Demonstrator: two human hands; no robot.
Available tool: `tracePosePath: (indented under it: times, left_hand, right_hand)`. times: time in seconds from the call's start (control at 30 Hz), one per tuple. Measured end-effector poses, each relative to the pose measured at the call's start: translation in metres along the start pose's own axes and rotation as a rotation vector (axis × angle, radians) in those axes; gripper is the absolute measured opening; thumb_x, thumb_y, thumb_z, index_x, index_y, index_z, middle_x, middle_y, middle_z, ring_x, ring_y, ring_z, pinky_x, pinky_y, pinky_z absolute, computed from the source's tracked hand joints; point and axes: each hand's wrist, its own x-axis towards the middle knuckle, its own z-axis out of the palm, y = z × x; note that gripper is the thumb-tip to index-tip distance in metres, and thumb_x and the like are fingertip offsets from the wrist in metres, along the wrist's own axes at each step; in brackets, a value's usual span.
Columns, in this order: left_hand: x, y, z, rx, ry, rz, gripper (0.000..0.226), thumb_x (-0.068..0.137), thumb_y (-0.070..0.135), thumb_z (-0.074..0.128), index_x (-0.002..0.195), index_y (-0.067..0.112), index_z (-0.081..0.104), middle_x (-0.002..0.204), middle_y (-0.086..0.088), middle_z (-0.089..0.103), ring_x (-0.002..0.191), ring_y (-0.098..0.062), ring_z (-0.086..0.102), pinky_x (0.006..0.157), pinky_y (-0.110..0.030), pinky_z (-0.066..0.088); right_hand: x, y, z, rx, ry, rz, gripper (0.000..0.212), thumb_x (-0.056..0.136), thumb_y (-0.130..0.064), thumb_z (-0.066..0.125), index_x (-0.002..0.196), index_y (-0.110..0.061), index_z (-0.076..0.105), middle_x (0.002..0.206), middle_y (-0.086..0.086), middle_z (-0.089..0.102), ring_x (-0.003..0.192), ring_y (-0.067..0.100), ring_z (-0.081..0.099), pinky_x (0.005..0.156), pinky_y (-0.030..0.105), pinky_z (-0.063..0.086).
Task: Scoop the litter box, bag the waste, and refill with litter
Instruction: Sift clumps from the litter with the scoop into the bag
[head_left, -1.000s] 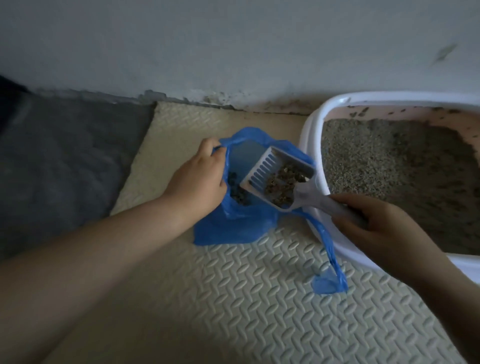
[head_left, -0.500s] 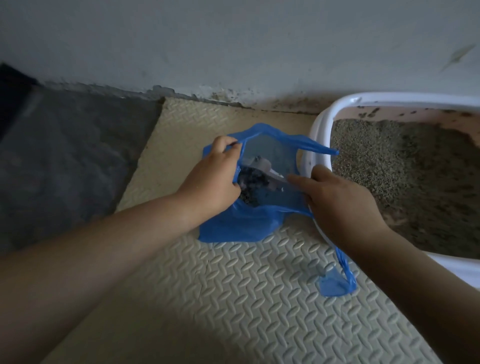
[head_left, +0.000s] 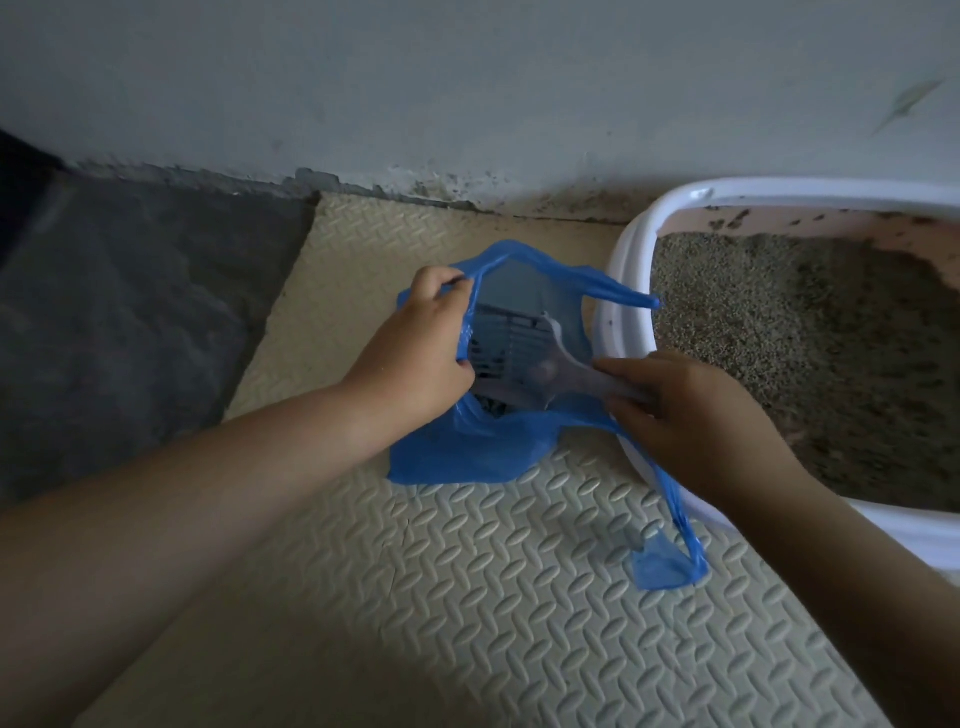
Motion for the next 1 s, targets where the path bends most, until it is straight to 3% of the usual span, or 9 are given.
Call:
tracePosePath:
  times: [0.1,0.27,0.4,0.47,0.53,0.67,0.73,0.87,1.0]
  left_hand:
    - [0.001,0.002,0.001,0.0,0.008,0.019,0.071,0.086,0.012,0.063,0.147,0.009,0.027,0.147,0.004,0.02,0.109,-0.015,0.052,0.085,-0.025,0.046]
    - [0.006,0.01,0.007,-0.031,0.044,0.062,0.061,0.089,0.021,0.058,0.145,0.016,0.033,0.144,0.006,0.025,0.115,-0.014,0.049,0.089,-0.035,0.048]
    - [0.018,0.034,0.021,-0.064,0.068,0.129,0.052,0.091,0.02,0.057,0.141,0.017,0.042,0.143,0.004,0.031,0.127,-0.014,0.039,0.1,-0.032,0.04]
    - [0.027,0.05,0.031,-0.073,0.058,0.157,0.052,0.091,0.02,0.057,0.14,0.016,0.042,0.142,0.003,0.032,0.128,-0.015,0.038,0.101,-0.029,0.037]
    - [0.035,0.066,0.042,-0.076,0.046,0.187,0.052,0.091,0.02,0.057,0.14,0.016,0.041,0.142,0.001,0.033,0.128,-0.016,0.038,0.1,-0.029,0.036]
    - [0.045,0.098,0.068,-0.066,-0.011,0.232,0.054,0.093,0.023,0.056,0.142,0.014,0.037,0.145,0.001,0.032,0.129,-0.018,0.037,0.102,-0.032,0.036]
    - [0.05,0.109,0.083,-0.049,-0.038,0.229,0.059,0.094,0.028,0.054,0.146,0.013,0.03,0.152,-0.001,0.026,0.136,-0.02,0.03,0.109,-0.035,0.03]
    - [0.055,0.115,0.108,-0.061,-0.09,0.172,0.071,0.097,0.035,0.046,0.153,0.015,0.007,0.16,0.004,-0.004,0.146,-0.014,0.001,0.115,-0.03,0.013]
    - [0.05,0.109,0.124,-0.161,-0.03,0.188,0.065,0.1,0.026,0.035,0.153,0.018,-0.001,0.159,0.007,-0.013,0.145,-0.008,-0.006,0.112,-0.023,0.009]
  right_hand:
    - [-0.009,0.005,-0.018,0.2,-0.047,0.12,0.034,0.084,-0.015,0.065,0.107,-0.04,0.07,0.08,-0.01,0.071,0.074,-0.001,0.063,0.066,0.016,0.044]
    - [-0.034,0.029,-0.052,0.536,-0.095,0.266,0.034,0.087,-0.014,0.065,0.093,-0.046,0.072,0.08,0.004,0.071,0.07,0.016,0.062,0.066,0.031,0.048]
    - [-0.052,0.051,-0.07,0.684,-0.012,0.361,0.042,0.086,-0.009,0.065,0.083,-0.05,0.073,0.089,-0.007,0.075,0.08,0.003,0.066,0.074,0.019,0.051]
    - [-0.06,0.064,-0.076,0.694,0.025,0.412,0.035,0.085,-0.011,0.065,0.087,-0.044,0.074,0.091,-0.008,0.075,0.086,0.006,0.067,0.082,0.026,0.051]
    - [-0.067,0.077,-0.081,0.677,0.062,0.461,0.027,0.085,-0.014,0.066,0.097,-0.038,0.073,0.091,-0.006,0.075,0.088,0.012,0.067,0.086,0.034,0.049]
    - [-0.081,0.109,-0.094,0.415,0.13,0.515,0.024,0.086,-0.02,0.068,0.093,-0.042,0.07,0.081,-0.003,0.073,0.077,0.017,0.064,0.071,0.034,0.049]
    - [-0.085,0.126,-0.1,0.178,0.075,0.491,0.021,0.087,-0.024,0.067,0.096,-0.043,0.067,0.078,-0.005,0.071,0.073,0.019,0.064,0.07,0.038,0.051]
    - [-0.082,0.146,-0.111,-0.03,-0.134,0.48,0.01,0.089,-0.036,0.061,0.094,-0.039,0.069,0.067,-0.013,0.064,0.059,0.004,0.056,0.058,0.025,0.043]
    - [-0.069,0.146,-0.109,-0.064,-0.384,0.447,0.057,0.076,-0.069,0.043,0.086,-0.023,0.075,0.067,0.004,0.067,0.051,0.015,0.048,0.052,0.026,0.037]
